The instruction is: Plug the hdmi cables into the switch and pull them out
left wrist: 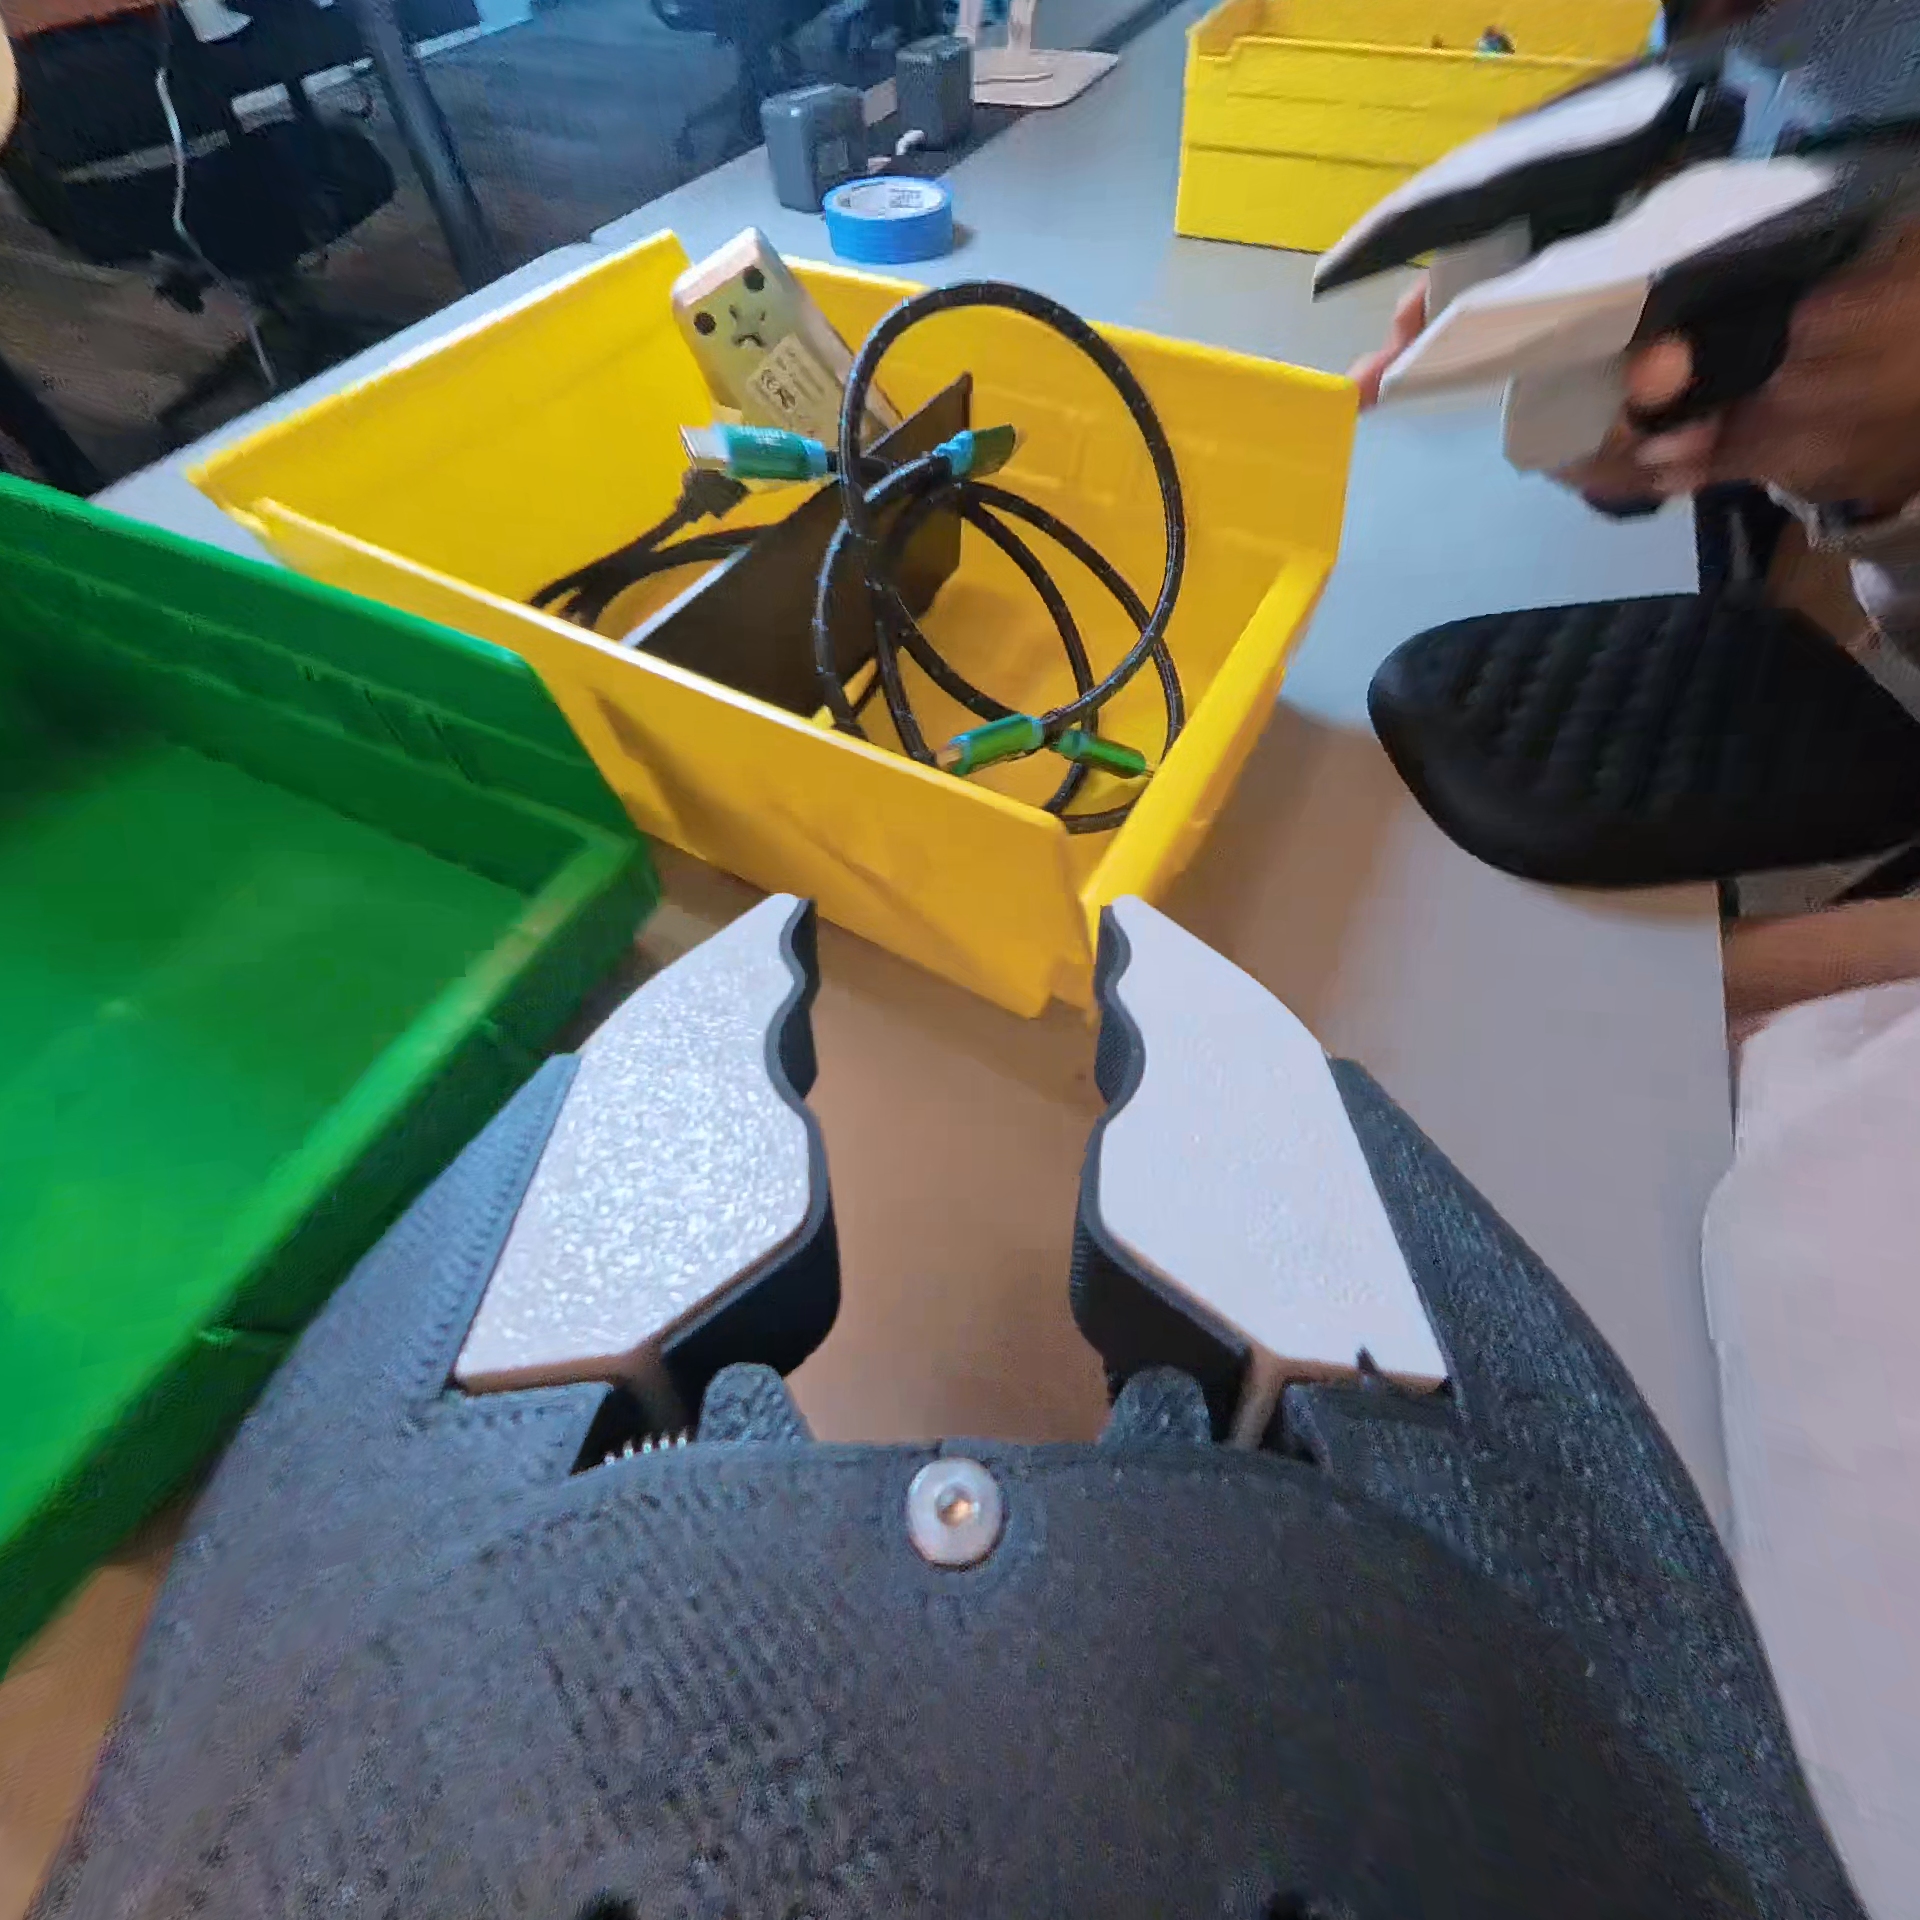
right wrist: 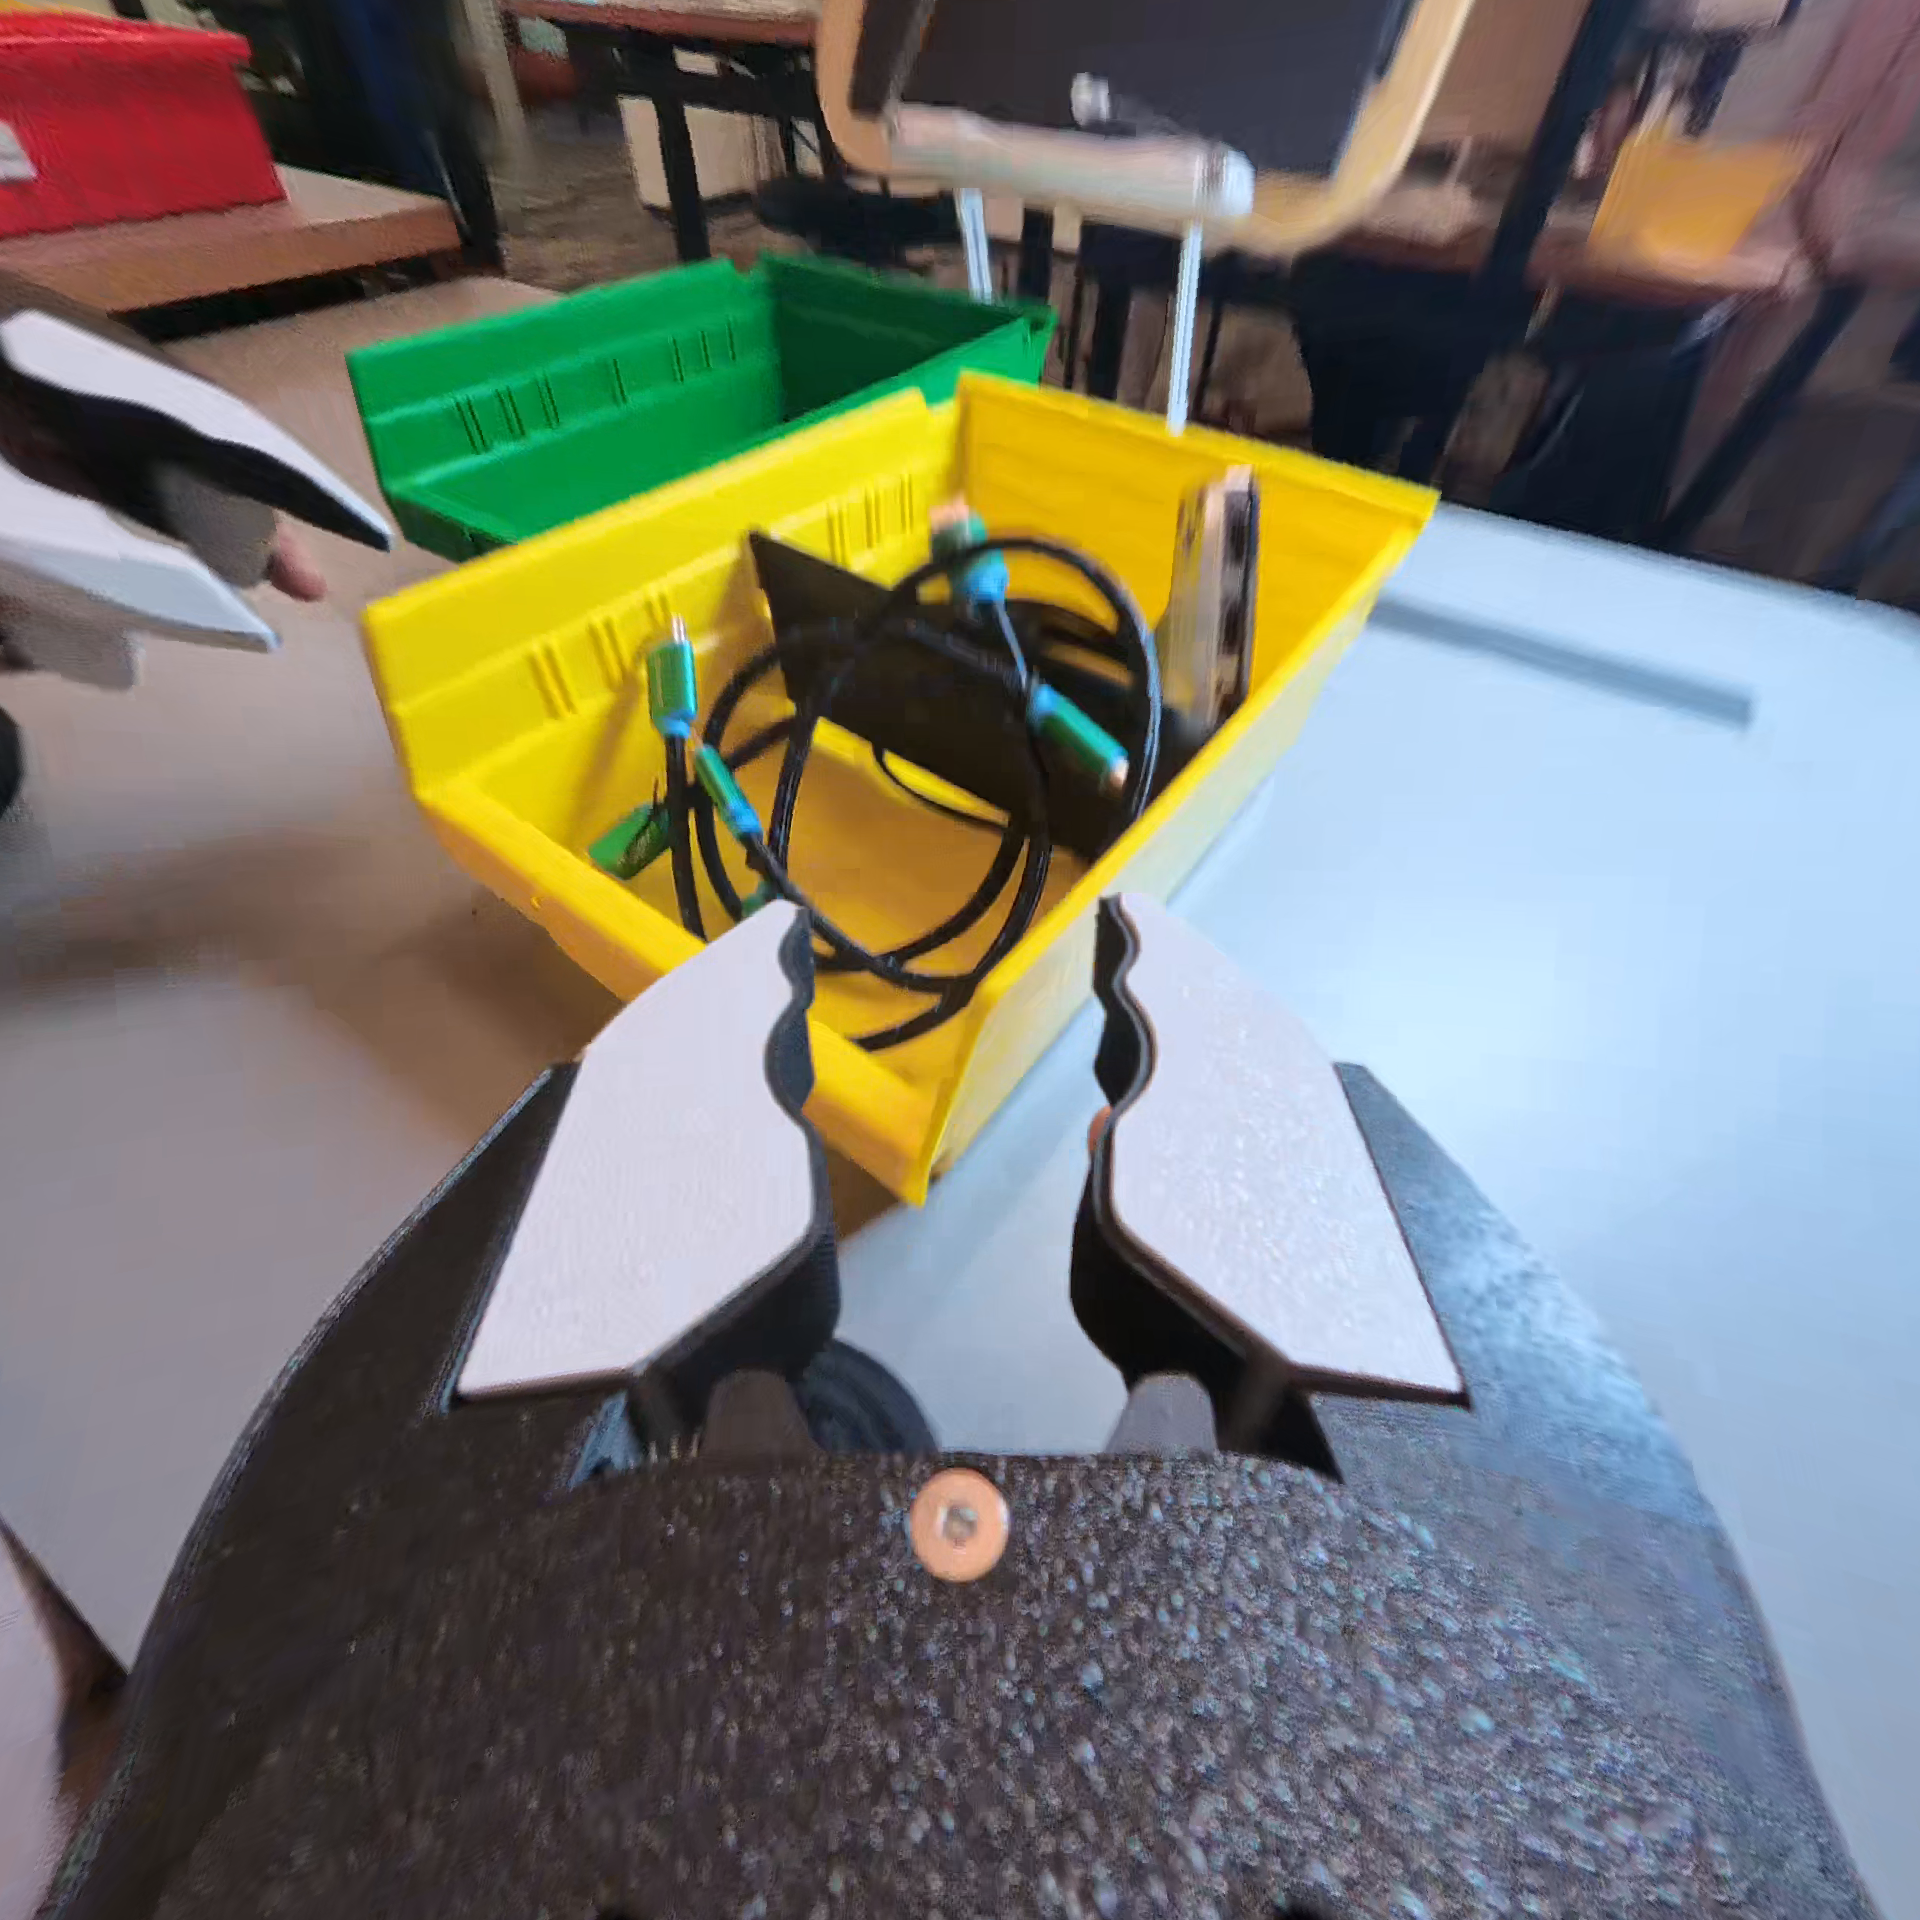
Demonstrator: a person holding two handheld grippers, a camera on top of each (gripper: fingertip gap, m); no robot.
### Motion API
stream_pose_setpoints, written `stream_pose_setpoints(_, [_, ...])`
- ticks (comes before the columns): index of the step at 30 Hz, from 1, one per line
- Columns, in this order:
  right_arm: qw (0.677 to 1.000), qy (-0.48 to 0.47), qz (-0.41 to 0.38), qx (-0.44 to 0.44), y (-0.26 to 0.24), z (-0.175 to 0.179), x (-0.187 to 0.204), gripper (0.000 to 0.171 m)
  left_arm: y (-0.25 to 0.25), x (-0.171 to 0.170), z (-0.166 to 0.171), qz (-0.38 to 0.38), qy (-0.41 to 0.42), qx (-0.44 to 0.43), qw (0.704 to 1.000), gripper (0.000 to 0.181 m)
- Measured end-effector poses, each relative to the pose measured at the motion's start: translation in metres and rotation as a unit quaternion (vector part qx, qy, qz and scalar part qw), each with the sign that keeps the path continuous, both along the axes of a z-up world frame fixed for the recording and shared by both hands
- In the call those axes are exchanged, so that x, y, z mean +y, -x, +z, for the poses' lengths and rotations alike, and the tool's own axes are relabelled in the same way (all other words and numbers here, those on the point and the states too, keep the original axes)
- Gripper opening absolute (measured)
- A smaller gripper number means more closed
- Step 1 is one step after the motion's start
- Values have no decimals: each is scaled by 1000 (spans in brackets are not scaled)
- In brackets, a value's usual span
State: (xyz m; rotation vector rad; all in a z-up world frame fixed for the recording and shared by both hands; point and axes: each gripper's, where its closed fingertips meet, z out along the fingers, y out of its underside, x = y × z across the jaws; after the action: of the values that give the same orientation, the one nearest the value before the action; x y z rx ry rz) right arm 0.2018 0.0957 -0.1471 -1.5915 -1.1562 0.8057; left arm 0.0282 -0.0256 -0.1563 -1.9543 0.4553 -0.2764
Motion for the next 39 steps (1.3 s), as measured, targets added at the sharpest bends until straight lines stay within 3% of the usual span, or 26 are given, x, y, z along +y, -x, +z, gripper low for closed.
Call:
stream_pose_setpoints(4, [998, 46, -3, -36, 21, -41, -2, 66, -15, 11, -25, 64, 2, 15, 998, 60])
stream_pose_setpoints(5, [998, 42, -17, -42, 25, -42, 3, 63, -20, 18, -28, 71, 5, 6, 997, 60])
stream_pose_setpoints(8, [997, 15, -48, -49, 25, -41, 18, 25, -14, 44, -32, 123, -6, 2, 992, 49])
stream_pose_setpoints(10, [995, -26, -74, -66, 19, -42, 27, 19, -11, 53, -28, 133, -27, -11, 991, 31])
stream_pose_setpoints(15, [989, -93, -111, -27, -1, -13, 24, 12, -32, 45, -24, 108, -48, 57, 991, 28])
stream_pose_setpoints(20, [974, -194, -115, 11, -5, 41, 3, 9, -34, 27, 34, 116, -121, 51, 985, 27])
stream_pose_setpoints(25, [960, -261, -64, 80, 27, 111, -27, 11, -10, -13, 119, 147, -211, 89, 962, 26])
stream_pose_setpoints(29, [957, -257, 16, 134, 83, 150, -60, 12, 29, -62, 164, 197, -242, 117, 943, 27])
stream_pose_setpoints(34, [953, -231, 137, 143, 169, 150, -110, 13, 84, -134, 177, 271, -232, 139, 924, 27])
stream_pose_setpoints(39, [948, -157, 245, 127, 250, 116, -164, 13, 131, -201, 178, 350, -235, 182, 888, 22])
